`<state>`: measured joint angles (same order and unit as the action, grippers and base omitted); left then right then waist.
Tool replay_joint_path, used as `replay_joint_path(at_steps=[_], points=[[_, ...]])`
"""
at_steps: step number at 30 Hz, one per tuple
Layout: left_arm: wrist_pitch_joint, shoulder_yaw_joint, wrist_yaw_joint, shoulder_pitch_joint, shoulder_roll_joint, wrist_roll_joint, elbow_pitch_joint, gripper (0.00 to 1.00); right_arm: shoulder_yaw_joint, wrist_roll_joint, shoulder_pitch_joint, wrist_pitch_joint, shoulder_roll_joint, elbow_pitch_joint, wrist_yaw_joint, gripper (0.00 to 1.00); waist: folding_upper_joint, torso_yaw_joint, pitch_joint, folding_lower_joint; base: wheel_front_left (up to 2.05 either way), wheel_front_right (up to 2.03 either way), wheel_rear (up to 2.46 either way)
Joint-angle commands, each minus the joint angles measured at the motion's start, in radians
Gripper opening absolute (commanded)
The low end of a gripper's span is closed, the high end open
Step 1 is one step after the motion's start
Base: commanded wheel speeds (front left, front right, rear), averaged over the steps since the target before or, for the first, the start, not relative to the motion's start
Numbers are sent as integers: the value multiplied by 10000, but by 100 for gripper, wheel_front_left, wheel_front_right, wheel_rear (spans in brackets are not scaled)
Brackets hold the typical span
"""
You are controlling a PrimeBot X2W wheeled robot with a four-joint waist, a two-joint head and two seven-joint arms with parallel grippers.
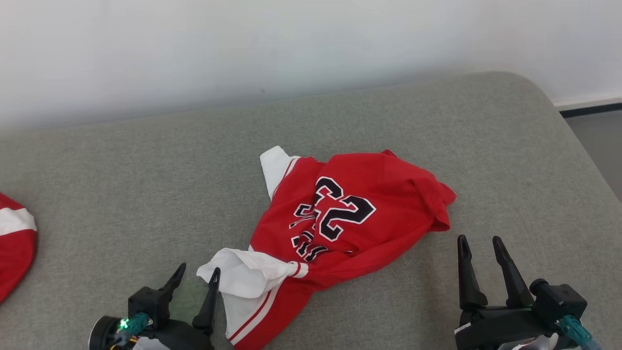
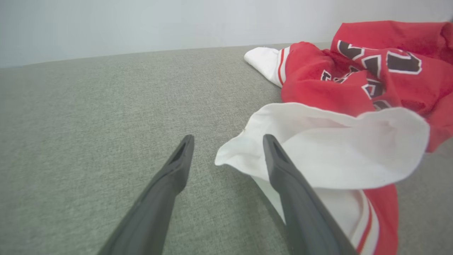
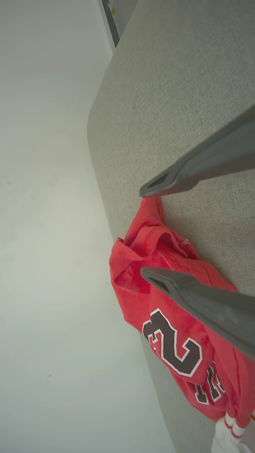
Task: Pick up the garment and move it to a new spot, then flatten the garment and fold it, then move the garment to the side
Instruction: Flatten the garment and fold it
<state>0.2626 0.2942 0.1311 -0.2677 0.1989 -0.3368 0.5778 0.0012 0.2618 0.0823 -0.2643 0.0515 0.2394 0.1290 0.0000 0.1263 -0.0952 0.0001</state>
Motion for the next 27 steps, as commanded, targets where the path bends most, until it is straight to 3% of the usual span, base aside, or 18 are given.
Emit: replay_joint_path(at_steps=[1,6,7,8,9,13,19,27], points=[[34,95,-11,-219,90,-95,215,100,12,63,78,0,-19,19,36,100,0,231,-223,-1,0,0,0],[34,704,-11,-749,286,-553,1119,100,65,132,146,-1,-20,87,36,100,0,409,-366,-1,0,0,0],[34,835,-11,-906,349,-627,1236,48,54,141,161,-1,-17,96,36,100,0,436,-385,-1,0,0,0],[34,903,-11,-1069,425,-691,1322,11,40,141,172,-1,-18,91,36,100,0,451,-398,-1,0,0,0],[34,1001,-11,-1168,473,-755,1388,0,38,135,178,-1,-22,84,36,100,0,461,-405,-1,0,0,0],[34,1101,-11,-1661,729,-884,1293,0,-71,117,185,-1,-19,26,36,100,0,394,-401,-1,0,0,0],[34,448,-14,-2506,1146,-430,254,0,-241,171,160,0,-19,-133,36,100,0,124,-330,-1,0,0,0],[34,-128,-22,-2261,1027,574,-1963,0,-375,255,-114,0,-18,-146,36,100,0,-391,-17,-1,0,0,0]])
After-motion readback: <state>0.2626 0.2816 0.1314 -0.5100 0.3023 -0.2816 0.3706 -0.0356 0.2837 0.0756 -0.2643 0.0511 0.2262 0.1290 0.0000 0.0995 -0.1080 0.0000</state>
